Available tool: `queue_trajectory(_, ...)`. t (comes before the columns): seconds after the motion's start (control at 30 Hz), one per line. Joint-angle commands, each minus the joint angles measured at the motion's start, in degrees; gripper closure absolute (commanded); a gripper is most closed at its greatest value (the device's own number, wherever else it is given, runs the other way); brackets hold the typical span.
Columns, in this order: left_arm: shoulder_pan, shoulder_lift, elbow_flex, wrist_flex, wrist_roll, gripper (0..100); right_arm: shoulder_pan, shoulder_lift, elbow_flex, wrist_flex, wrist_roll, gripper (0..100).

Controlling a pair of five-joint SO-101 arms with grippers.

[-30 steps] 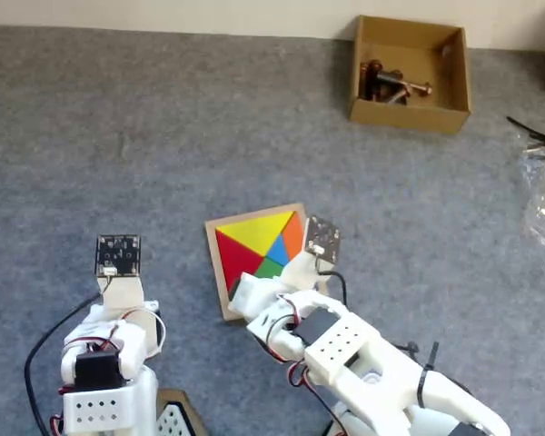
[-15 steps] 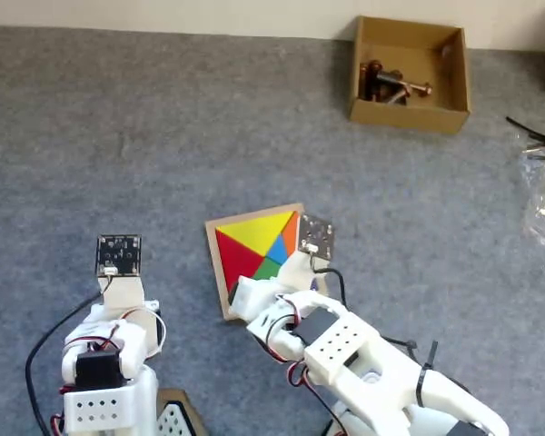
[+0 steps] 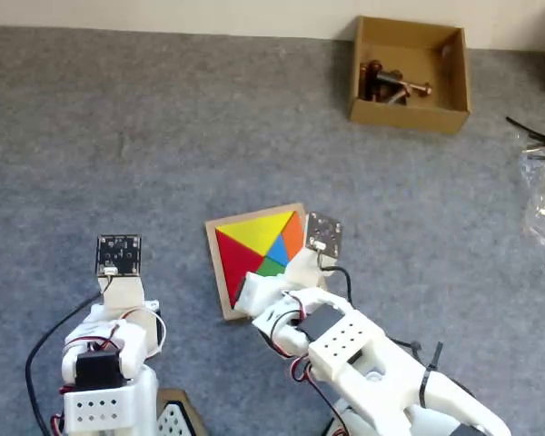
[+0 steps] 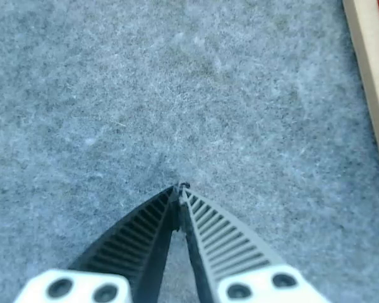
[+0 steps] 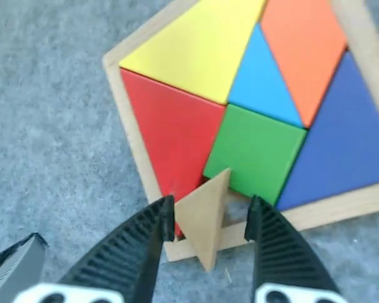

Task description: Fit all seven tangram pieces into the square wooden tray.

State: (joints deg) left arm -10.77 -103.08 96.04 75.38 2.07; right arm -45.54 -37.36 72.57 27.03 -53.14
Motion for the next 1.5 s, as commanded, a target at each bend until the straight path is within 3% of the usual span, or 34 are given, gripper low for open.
queue_trajectory(0.0,-0.5,0.4,1.2,0.4,0.1,100,1.4,-5.5,-4.4,7.4,0.9,81.0)
queue_trajectory(0.13,-0.5,0.4,1.2,0.4,0.1,100,2.2,-15.2,-5.1,12.7,2.2,80.8)
queue_trajectory(0.3,-0.5,0.4,1.2,0.4,0.1,100,7.1,-26.2,-5.0,20.0,20.3,80.7)
queue_trajectory(0.47,-0.5,0.4,1.2,0.4,0.1,100,10.9,-29.1,-5.4,28.4,21.9,80.6)
queue_trajectory(0.67,-0.5,0.4,1.2,0.4,0.1,100,16.5,-25.0,-8.3,33.5,23.9,80.6)
queue_trajectory(0.8,-0.5,0.4,1.2,0.4,0.1,100,16.7,-20.0,-14.2,38.9,31.0,80.6)
queue_trajectory(0.97,-0.5,0.4,1.2,0.4,0.1,100,16.8,-12.3,-22.3,44.6,32.1,80.6)
queue_trajectory(1.33,-0.5,0.4,1.2,0.4,0.1,100,20.4,5.1,-33.5,45.1,37.6,80.6)
queue_trajectory(1.47,-0.5,0.4,1.2,0.4,0.1,100,25.7,10.8,-37.7,45.1,46.1,80.6)
